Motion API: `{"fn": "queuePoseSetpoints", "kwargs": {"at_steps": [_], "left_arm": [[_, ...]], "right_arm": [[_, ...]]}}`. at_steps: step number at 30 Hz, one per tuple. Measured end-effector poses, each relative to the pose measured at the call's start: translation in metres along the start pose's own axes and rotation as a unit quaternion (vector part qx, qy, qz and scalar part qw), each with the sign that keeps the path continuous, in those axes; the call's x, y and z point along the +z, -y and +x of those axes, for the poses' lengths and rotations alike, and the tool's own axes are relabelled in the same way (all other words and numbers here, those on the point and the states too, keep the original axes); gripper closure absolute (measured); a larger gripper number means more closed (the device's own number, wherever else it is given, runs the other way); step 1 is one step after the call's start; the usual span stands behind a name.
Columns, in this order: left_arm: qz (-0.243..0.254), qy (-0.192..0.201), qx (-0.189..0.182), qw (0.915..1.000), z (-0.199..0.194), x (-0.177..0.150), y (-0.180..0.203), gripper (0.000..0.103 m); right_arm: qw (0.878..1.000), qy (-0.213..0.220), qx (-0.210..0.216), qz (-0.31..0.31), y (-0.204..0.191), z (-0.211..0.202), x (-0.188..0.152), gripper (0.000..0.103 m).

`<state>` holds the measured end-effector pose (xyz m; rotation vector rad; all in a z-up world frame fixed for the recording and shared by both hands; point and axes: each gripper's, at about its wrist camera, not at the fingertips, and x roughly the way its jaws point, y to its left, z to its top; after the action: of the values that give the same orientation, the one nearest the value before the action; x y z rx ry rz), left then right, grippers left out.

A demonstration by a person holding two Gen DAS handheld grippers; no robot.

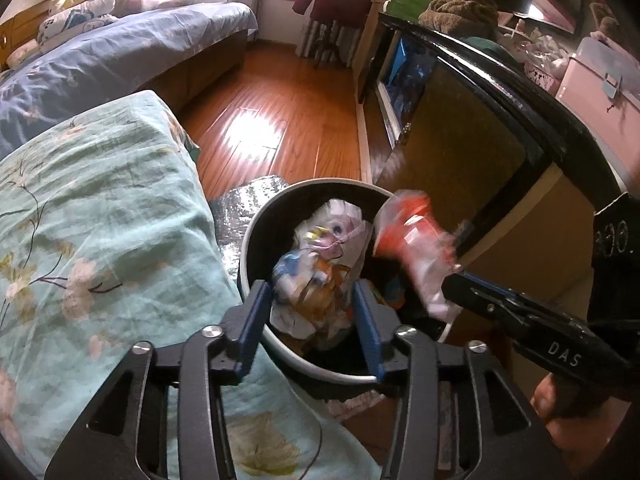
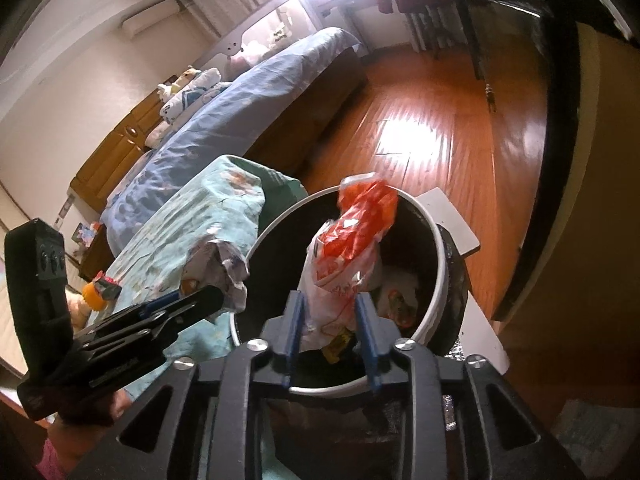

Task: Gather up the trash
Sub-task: 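Open the left tool to drop the cartoon wrapper while the right tool drops the orange-white bag, then move both open tools back over the yellow sleeve and red packet on the bed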

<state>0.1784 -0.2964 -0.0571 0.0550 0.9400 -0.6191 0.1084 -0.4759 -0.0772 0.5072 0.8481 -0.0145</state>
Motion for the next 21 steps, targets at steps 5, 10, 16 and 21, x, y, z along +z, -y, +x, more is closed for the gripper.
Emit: {"fn": "queuePoseSetpoints", "kwargs": {"at_steps": [5, 10, 16, 21], "left_arm": [[-0.008, 0.003, -0.002, 1.0, -0.002, -0.001, -0.006, 0.051], [-0.019, 0.008, 0.0, 0.9998, -0.014, -0.011, -0.018, 0.051], [-0.045, 0.025, 0.009, 0.9986, -0.039, -0.028, -0.041, 0.051], [-0.072, 0.045, 0.026, 0.9961, -0.065, -0.045, -0.069, 0.051]], "right_arm": [[1.0, 0.006, 0.0, 0.004, -0.001, -0.005, -0.001, 0.06], [1.0, 0.013, 0.008, 0.001, -0.013, -0.009, -0.003, 0.048], [0.999, 0.024, 0.028, -0.018, -0.044, -0.013, -0.006, 0.031], [0.998, 0.021, 0.049, -0.045, -0.079, -0.01, -0.013, 0.023]]}}
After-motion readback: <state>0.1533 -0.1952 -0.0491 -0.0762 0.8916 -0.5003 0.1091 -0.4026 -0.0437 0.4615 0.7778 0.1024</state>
